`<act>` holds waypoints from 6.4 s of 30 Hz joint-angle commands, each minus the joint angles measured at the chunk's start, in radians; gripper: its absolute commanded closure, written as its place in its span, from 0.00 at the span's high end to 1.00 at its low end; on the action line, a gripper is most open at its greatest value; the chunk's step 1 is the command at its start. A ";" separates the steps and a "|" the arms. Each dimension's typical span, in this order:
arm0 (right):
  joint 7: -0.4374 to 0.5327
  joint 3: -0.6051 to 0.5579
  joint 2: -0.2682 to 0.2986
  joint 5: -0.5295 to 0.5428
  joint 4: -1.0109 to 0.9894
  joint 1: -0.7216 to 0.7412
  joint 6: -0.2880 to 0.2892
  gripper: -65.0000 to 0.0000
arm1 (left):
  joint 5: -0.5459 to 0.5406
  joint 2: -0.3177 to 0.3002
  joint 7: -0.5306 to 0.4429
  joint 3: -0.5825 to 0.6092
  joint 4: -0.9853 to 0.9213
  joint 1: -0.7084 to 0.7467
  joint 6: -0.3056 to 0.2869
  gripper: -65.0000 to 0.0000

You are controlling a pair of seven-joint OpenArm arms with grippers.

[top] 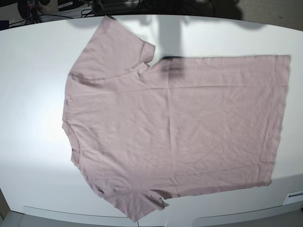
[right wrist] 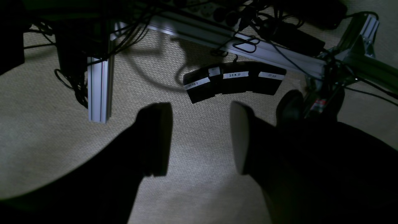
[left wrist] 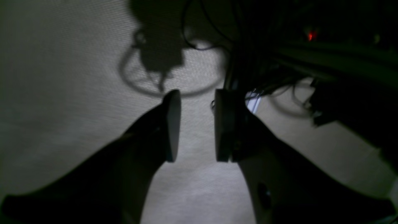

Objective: Fold the T-shirt properly

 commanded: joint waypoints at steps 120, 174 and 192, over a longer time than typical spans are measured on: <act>0.228 0.367 0.287 0.167 1.490 -0.925 0.354 0.47 | -0.182 0.044 0.026 0.196 1.283 0.849 -0.023 0.19; -0.221 0.383 0.375 -0.530 1.855 -0.592 0.347 0.47 | 0.364 -0.481 0.126 0.079 1.632 0.575 0.000 0.50; -0.435 0.383 0.376 -0.518 2.006 -0.592 0.335 0.47 | 0.540 -0.598 0.156 0.314 1.397 0.438 0.130 0.49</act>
